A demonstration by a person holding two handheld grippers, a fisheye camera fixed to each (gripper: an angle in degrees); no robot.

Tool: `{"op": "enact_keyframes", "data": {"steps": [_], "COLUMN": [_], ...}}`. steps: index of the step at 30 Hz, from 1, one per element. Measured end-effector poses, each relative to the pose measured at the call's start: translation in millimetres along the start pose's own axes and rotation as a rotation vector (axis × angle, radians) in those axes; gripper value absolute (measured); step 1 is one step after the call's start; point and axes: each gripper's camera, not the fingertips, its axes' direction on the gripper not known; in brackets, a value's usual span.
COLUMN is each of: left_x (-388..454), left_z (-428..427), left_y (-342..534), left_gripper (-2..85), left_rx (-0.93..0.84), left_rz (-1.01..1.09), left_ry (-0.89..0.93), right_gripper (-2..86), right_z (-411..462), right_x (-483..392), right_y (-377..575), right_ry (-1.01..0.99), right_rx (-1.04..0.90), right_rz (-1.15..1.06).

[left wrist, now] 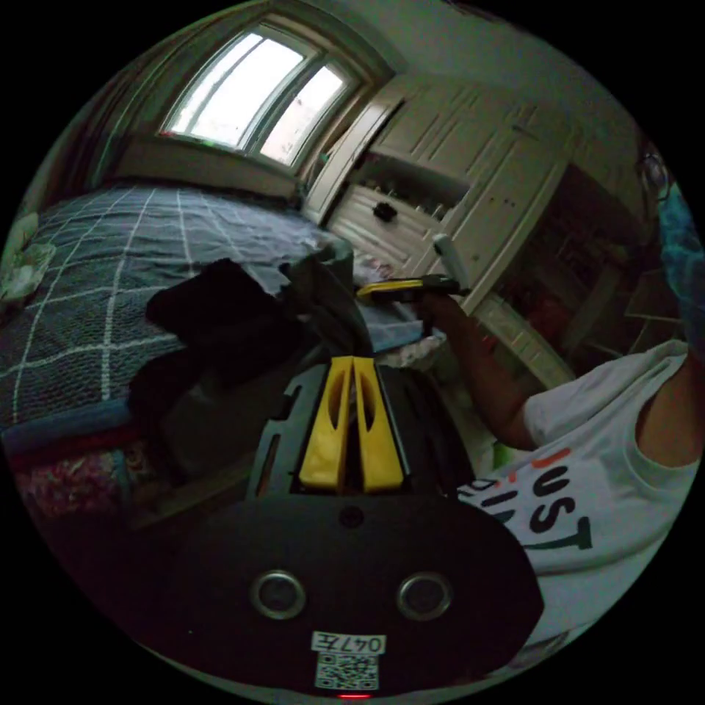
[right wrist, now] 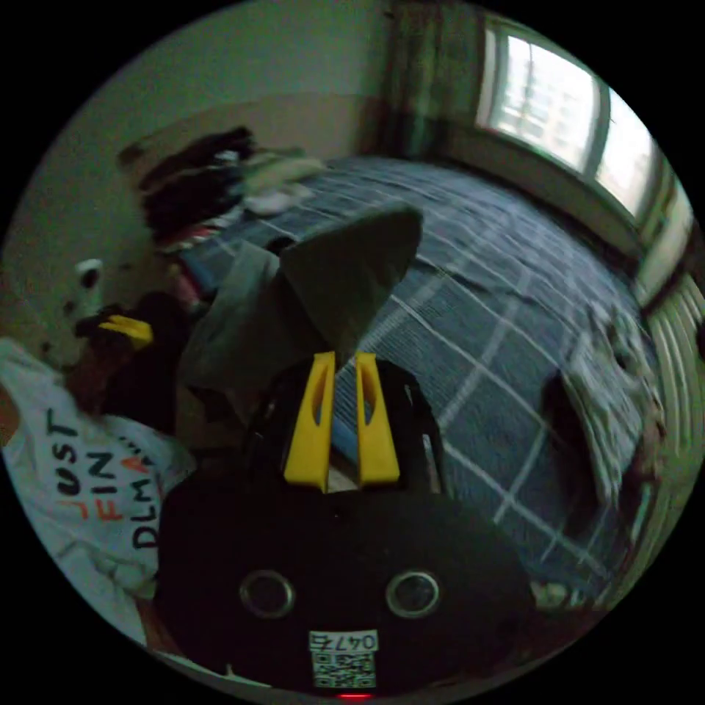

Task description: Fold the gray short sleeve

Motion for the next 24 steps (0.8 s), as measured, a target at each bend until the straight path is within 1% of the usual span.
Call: {"op": "enact_keyframes", "data": {"steps": [1, 2, 3, 5, 6, 7, 11, 13, 15, 16, 17, 18, 19, 20, 21, 22, 23, 24], "left_x": [0.8, 1.7, 2.6, 6.0, 6.1, 5.5, 3.2, 3.5, 3.6, 3.7, 3.5, 3.3, 2.7, 0.4, -2.0, -8.3, -14.5, -17.0], "left_z": [4.2, 9.2, 11.5, 16.7, 17.0, 17.1, 14.9, 12.9, 10.2, 9.3, 9.7, 10.8, 16.0, 25.9, 32.5, 48.2, 62.4, 67.9], "left_y": [1.6, 2.7, 3.3, 4.8, 4.5, 3.3, -0.5, 1.0, 3.0, 2.6, -0.2, -2.4, -7.2, -11.4, -13.5, -16.9, -17.3, -16.4], "left_gripper": [-1.0, -1.0, -1.0, -0.9, -0.9, -0.9, 0.0, 2.0, 5.6, 7.3, 9.1, 10.1, 11.9, 13.8, 13.9, 14.3, 13.4, 13.0], "left_rx": [-0.068, -0.137, -0.167, -0.243, -0.255, -0.278, -0.359, -0.364, -0.336, -0.304, -0.266, -0.248, -0.225, -0.237, -0.262, -0.341, -0.407, -0.426], "left_rz": [-0.007, -0.009, -0.001, 0.019, 0.013, -0.005, -0.016, -0.008, -0.008, -0.008, -0.005, -0.001, 0.020, 0.037, 0.033, 0.019, 0.003, -0.004], "left_ry": [-0.050, -0.087, -0.097, -0.156, -0.186, -0.262, -0.552, -0.600, -0.564, -0.500, -0.446, -0.430, -0.427, -0.461, -0.486, -0.532, -0.555, -0.564], "right_gripper": [6.3, 7.4, 8.9, 10.2, 10.4, 10.5, 10.1, 9.4, 7.2, 3.9, 3.0, 1.3, 0.8, 0.6, 0.4, 0.2, 0.2, 0.2], "right_z": [6.1, 6.5, 3.6, -3.7, -6.4, -5.7, 15.2, 41.7, 64.8, 79.7, 85.8, 92.4, 88.0, 81.5, 62.6, 41.0, 30.7, 12.5], "right_x": [6.7, 8.1, 7.7, -0.5, -9.8, -20.7, -49.4, -60.1, -60.8, -57.5, -55.4, -50.7, -45.2, -42.3, -34.7, -25.0, -19.4, -7.1], "right_y": [19.2, 27.0, 38.2, 43.5, 40.6, 34.1, 8.0, -6.4, -14.7, -18.6, -19.6, -19.7, -17.9, -15.6, -7.3, 5.9, 14.1, 33.3], "right_ry": [0.091, 0.120, 0.147, 0.152, 0.157, 0.166, 0.171, 0.170, 0.193, 0.217, 0.225, 0.244, 0.252, 0.254, 0.263, 0.274, 0.280, 0.295], "right_rx": [-0.014, -0.007, 0.031, 0.104, 0.129, 0.131, 0.070, 0.003, -0.048, -0.087, -0.111, -0.142, -0.132, -0.108, -0.031, 0.041, 0.067, 0.098], "right_rz": [0.062, 0.086, 0.118, 0.114, 0.079, 0.027, -0.141, -0.222, -0.252, -0.262, -0.272, -0.281, -0.252, -0.230, -0.165, -0.087, -0.046, 0.042]}}
